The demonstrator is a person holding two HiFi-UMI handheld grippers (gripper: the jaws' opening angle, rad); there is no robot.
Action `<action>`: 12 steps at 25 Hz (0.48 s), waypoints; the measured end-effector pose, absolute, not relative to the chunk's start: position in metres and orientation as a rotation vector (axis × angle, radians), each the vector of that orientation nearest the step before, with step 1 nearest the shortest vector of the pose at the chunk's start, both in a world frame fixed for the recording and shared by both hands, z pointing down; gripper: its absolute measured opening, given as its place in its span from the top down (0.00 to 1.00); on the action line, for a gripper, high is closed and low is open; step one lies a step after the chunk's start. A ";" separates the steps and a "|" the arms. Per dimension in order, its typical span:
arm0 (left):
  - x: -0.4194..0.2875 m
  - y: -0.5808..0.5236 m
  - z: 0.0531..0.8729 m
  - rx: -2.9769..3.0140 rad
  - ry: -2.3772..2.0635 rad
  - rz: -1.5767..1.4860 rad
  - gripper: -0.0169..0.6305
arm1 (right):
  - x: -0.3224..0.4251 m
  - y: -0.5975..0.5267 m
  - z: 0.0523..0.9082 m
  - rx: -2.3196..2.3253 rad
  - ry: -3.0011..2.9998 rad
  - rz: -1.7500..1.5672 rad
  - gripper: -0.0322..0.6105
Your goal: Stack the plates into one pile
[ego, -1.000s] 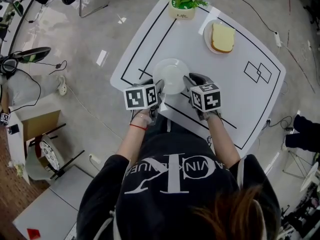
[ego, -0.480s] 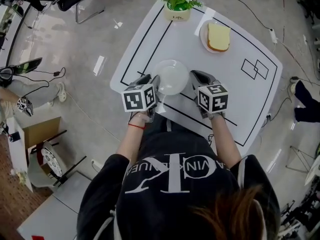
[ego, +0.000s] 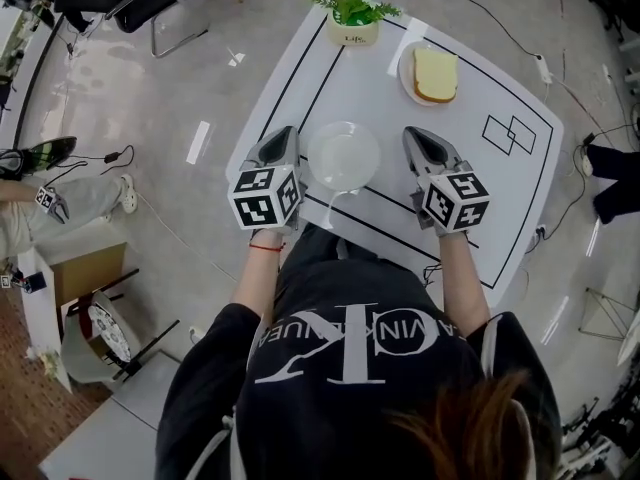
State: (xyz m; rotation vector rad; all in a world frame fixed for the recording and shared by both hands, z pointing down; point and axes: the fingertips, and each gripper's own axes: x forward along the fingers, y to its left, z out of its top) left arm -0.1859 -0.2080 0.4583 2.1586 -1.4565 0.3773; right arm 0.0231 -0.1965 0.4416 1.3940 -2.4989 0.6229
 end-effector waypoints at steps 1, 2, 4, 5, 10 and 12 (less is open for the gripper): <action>-0.190 -0.211 0.451 2.176 -1.475 0.358 0.96 | 0.025 -0.198 0.435 1.407 -2.515 0.604 0.95; -0.193 -0.213 0.443 2.194 -1.493 0.337 0.96 | 0.027 -0.199 0.427 1.419 -2.532 0.581 0.95; -0.200 -0.217 0.428 2.233 -1.525 0.294 0.96 | 0.029 -0.199 0.411 1.439 -2.563 0.531 0.95; -0.203 -0.218 0.421 2.252 -1.541 0.278 0.96 | 0.029 -0.199 0.403 1.445 -2.578 0.506 0.95; -0.209 -0.226 0.388 2.368 -1.624 0.237 0.96 | 0.028 -0.203 0.370 1.444 -2.639 0.362 0.95; -0.209 -0.228 0.376 2.408 -1.642 0.213 0.96 | 0.026 -0.205 0.359 1.442 -2.658 0.304 0.95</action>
